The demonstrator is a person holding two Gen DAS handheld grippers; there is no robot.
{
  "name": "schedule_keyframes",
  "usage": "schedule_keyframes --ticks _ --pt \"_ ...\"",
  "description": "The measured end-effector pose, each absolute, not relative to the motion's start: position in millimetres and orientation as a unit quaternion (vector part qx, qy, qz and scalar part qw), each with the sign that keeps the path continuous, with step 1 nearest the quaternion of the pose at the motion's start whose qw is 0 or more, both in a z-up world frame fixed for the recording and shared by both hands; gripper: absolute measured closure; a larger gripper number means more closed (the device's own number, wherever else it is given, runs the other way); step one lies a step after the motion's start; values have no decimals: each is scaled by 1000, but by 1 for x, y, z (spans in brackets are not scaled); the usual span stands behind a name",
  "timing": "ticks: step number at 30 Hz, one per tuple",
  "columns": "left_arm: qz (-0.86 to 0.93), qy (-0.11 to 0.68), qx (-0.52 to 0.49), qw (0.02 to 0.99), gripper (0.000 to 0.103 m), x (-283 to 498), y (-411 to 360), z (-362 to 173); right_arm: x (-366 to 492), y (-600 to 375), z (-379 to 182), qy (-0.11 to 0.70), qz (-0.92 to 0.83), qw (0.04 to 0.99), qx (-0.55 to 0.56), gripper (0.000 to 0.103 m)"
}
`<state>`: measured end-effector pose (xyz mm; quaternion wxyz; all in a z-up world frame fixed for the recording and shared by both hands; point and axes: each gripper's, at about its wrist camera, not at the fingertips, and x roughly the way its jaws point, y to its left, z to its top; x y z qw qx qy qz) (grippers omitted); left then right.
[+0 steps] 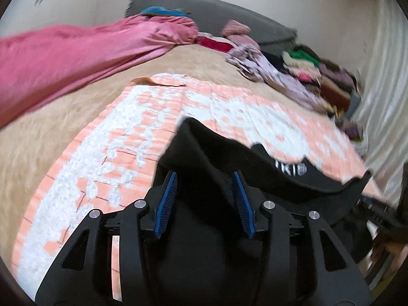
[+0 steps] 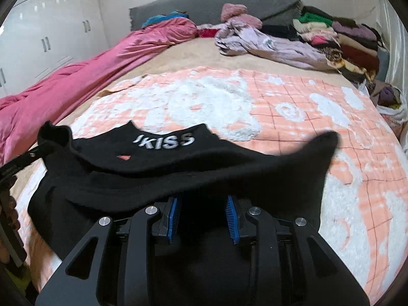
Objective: Fold small clothes
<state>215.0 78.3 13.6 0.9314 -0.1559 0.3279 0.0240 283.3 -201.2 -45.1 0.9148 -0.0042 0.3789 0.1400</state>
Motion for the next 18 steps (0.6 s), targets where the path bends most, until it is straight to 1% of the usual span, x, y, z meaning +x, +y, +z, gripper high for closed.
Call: schedule_keyframes --ticks 3,6,8,10,14,18 --pt "10 308 -189 932 66 213 95 10 297 -207 -50 392 127 911 3 73" --pt "8 289 -201 936 64 203 112 4 306 -214 -56 402 109 909 10 72" --pt "11 285 -213 934 62 201 124 2 310 -219 -61 405 96 909 16 70" --pt "14 289 -214 933 59 201 131 2 311 -225 -64 405 87 910 29 69" --pt "13 288 -214 933 58 201 140 4 308 -240 -63 397 69 914 51 62" --pt "-7 263 -222 939 58 188 144 12 314 -245 -62 400 54 914 48 62"
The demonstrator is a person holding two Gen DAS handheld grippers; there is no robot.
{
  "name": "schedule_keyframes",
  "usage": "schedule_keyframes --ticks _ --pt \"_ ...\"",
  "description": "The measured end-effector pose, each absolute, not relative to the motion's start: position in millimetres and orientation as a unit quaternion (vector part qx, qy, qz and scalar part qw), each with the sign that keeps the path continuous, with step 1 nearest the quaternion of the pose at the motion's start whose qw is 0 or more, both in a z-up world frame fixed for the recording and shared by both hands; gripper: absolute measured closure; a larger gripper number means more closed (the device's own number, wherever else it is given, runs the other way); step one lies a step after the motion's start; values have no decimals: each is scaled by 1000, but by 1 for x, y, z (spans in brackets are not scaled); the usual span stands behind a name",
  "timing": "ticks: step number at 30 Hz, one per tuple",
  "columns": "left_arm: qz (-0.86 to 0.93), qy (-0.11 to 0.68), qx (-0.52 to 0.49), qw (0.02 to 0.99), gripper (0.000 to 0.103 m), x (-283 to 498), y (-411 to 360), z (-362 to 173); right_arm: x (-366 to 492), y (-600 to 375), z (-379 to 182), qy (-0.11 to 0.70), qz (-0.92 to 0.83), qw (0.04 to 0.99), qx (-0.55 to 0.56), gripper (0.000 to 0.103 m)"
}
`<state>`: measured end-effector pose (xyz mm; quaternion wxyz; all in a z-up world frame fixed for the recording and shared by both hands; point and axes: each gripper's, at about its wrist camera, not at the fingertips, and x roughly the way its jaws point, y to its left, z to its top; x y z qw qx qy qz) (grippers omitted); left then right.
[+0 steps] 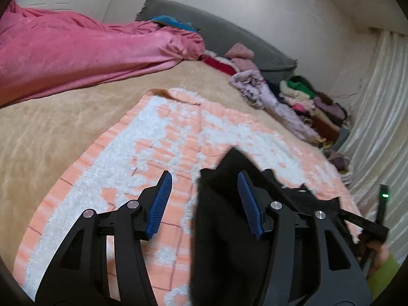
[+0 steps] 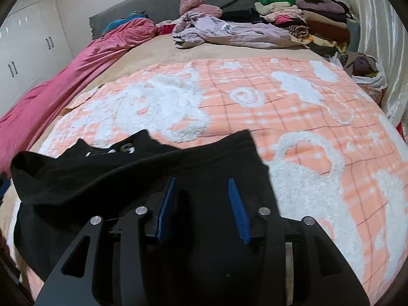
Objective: Fold small clothes
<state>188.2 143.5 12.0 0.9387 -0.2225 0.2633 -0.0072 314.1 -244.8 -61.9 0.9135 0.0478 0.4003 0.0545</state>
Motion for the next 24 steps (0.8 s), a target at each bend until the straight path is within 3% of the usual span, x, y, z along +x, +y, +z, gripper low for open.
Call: schedule_keyframes --ticks 4,16,17,19,21,24 --pt "-11 262 -213 941 54 185 141 16 324 -249 -61 397 32 916 43 62" --pt "-1 367 -211 906 50 216 134 -32 317 -263 -49 366 3 930 19 57" --pt "1 369 -202 907 53 216 130 -31 318 -264 -49 367 1 930 17 57" --pt "-1 369 -193 909 84 216 126 -31 323 -266 -52 376 4 926 16 57" --pt "-8 369 -188 910 95 215 123 -31 329 -268 -56 384 3 923 15 57" --pt "-5 362 -174 916 99 212 119 -25 334 -266 -63 400 16 916 15 63"
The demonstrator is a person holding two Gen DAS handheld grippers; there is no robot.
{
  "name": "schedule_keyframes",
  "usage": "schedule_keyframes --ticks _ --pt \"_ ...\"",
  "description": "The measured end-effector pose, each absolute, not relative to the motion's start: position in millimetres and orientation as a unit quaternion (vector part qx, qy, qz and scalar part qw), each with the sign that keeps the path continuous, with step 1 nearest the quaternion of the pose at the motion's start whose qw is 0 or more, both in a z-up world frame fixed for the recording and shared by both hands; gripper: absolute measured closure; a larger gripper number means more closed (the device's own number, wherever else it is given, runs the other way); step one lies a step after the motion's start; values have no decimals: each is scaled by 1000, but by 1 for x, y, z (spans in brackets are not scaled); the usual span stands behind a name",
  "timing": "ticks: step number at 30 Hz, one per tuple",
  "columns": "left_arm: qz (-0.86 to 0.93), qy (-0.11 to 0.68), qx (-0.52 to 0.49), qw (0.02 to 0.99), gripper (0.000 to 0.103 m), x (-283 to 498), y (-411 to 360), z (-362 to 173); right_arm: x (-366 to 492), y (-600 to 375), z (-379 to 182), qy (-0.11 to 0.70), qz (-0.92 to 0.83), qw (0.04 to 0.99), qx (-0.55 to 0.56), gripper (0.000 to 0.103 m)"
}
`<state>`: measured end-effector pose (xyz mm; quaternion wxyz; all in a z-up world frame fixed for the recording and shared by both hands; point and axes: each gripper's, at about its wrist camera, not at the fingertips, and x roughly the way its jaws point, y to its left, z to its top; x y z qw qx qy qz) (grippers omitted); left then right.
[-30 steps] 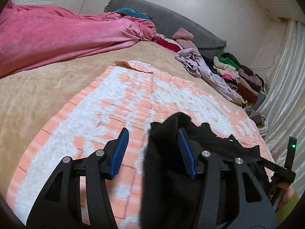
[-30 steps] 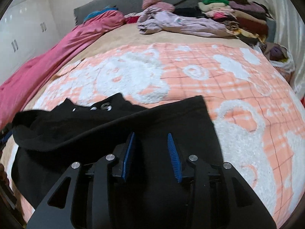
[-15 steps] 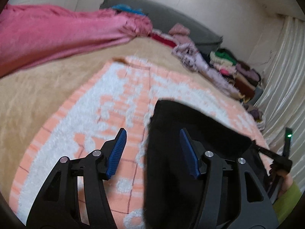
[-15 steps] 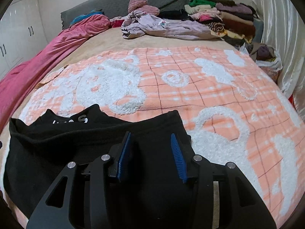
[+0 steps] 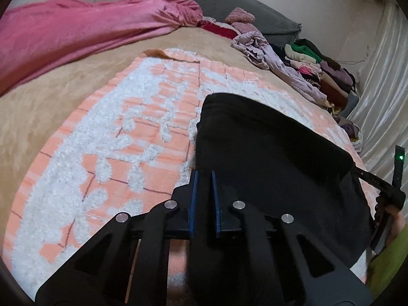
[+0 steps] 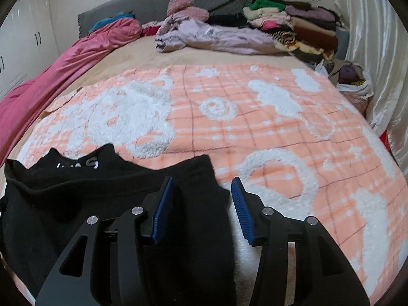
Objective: Fold small clothes
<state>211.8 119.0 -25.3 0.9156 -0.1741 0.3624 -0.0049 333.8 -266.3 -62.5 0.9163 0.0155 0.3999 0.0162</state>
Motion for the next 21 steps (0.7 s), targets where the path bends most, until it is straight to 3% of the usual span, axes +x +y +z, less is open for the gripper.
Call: schedule_keyframes --ticks 2,3,8,17,19,21 --pt "-6 350 -175 920 100 207 121 -18 333 -262 -64 400 21 916 7 91" --pt "-8 342 -179 923 100 203 123 -13 330 -262 -63 395 21 918 6 96" --pt "-13 322 -186 928 100 193 130 2 323 -279 -50 365 10 930 26 97" --pt "-5 376 -210 902 99 212 137 -34 338 -284 -77 407 -14 913 23 96" --pt "-5 369 -207 906 98 209 137 -31 335 -284 -73 401 -14 916 24 94" --pt "-5 361 -204 910 96 206 137 -25 328 -288 -67 394 -9 918 32 86"
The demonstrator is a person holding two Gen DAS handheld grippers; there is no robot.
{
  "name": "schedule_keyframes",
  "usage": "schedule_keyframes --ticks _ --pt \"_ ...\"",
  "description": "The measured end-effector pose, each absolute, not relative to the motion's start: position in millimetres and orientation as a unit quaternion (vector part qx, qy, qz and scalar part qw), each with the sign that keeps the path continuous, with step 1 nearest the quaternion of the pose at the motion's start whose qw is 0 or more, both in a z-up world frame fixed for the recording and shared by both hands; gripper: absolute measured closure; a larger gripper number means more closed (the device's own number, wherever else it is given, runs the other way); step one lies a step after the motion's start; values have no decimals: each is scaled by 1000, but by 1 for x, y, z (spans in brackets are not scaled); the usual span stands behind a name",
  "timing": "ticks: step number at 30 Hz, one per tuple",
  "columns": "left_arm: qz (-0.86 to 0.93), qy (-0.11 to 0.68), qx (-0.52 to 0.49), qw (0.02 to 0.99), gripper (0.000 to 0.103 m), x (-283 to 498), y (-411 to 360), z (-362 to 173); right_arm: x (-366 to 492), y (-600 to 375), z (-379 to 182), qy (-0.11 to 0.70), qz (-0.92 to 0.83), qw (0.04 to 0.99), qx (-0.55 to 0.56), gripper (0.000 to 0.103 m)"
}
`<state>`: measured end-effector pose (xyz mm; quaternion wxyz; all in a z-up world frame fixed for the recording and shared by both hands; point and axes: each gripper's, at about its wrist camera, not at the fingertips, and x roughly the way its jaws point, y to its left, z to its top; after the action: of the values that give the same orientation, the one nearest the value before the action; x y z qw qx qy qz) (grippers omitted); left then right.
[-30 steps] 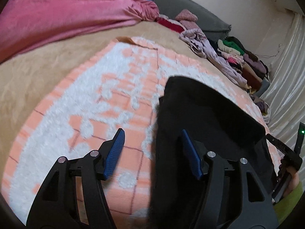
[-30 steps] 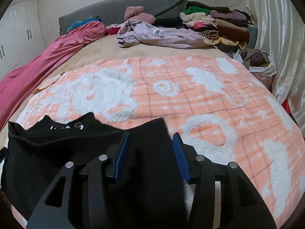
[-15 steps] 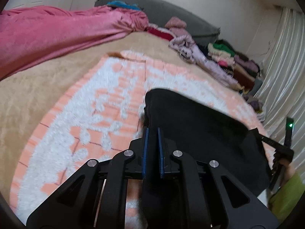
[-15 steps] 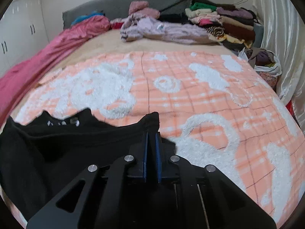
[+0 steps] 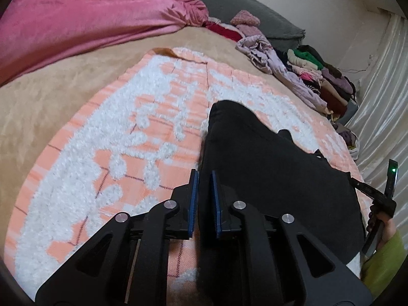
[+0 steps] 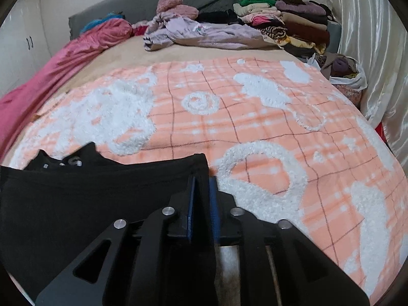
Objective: Fold small clothes
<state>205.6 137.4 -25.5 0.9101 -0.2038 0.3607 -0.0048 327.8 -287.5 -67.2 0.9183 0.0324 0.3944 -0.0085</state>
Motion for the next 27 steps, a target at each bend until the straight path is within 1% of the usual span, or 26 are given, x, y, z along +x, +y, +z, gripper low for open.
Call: schedule_keyframes --ticks 1,3,4,5,7,9,11,14,20,27 --pt "-3 357 -205 911 94 204 138 -23 323 -289 -64 391 -5 920 35 83" --pt "-1 351 -207 913 94 200 140 -18 309 -290 -57 381 4 924 37 78" --pt "-1 349 -208 914 91 200 141 -16 303 -291 -55 378 5 925 37 74" --pt "0 347 -210 914 89 197 142 -14 293 -293 -53 375 11 926 39 72" --pt "-2 342 -213 915 77 193 143 -9 278 -296 -51 374 19 926 47 72" --pt "-6 339 -216 916 71 188 143 -6 262 -298 -51 372 26 926 55 72" --pt "-15 336 -221 915 70 184 142 -5 244 -300 -52 372 35 925 63 69" --pt "-31 345 -229 910 68 178 139 -10 225 -302 -55 372 47 924 69 68" --pt "-41 375 -223 899 57 167 124 -27 203 -301 -71 396 64 912 80 66" --pt "-33 392 -214 894 56 156 112 -42 201 -303 -79 401 79 905 116 66"
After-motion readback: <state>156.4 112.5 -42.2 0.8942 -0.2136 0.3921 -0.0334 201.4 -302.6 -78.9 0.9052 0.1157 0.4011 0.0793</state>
